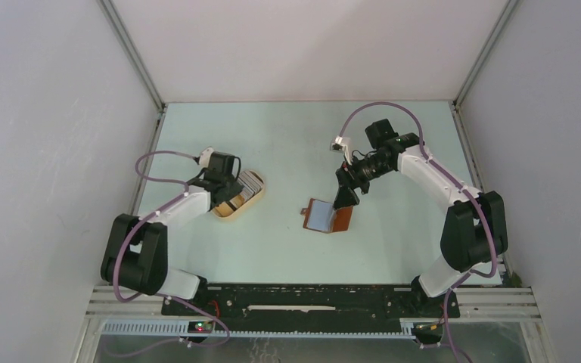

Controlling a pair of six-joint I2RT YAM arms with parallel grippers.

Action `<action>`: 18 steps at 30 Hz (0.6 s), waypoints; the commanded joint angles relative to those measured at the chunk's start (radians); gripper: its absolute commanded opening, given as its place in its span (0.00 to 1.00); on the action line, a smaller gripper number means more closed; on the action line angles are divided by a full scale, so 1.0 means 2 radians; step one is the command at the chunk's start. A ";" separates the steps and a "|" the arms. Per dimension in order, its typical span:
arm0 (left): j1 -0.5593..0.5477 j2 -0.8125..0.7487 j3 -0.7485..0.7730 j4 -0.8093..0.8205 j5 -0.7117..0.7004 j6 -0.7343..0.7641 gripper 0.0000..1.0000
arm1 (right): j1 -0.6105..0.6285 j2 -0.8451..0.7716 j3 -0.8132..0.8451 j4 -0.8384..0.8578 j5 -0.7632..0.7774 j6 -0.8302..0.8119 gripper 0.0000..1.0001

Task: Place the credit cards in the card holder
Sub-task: Pick up the credit card from the storage box.

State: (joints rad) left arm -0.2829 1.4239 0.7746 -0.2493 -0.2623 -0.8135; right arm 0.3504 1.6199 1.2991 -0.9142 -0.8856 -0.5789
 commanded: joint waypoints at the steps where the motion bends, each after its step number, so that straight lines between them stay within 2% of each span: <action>1: 0.002 -0.004 -0.002 -0.015 0.001 -0.005 0.19 | 0.004 0.000 0.020 -0.005 -0.013 -0.011 0.89; 11: 0.002 -0.036 -0.015 -0.019 0.009 -0.004 0.09 | 0.005 0.000 0.021 -0.006 -0.013 -0.012 0.89; 18: 0.002 -0.060 -0.028 -0.031 0.007 -0.001 0.06 | 0.007 0.000 0.021 -0.007 -0.013 -0.012 0.89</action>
State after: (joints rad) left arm -0.2810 1.3529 0.7437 -0.3038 -0.2588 -0.8127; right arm 0.3557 1.6203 1.3018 -0.9203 -0.8925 -0.5823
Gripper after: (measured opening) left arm 0.136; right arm 0.891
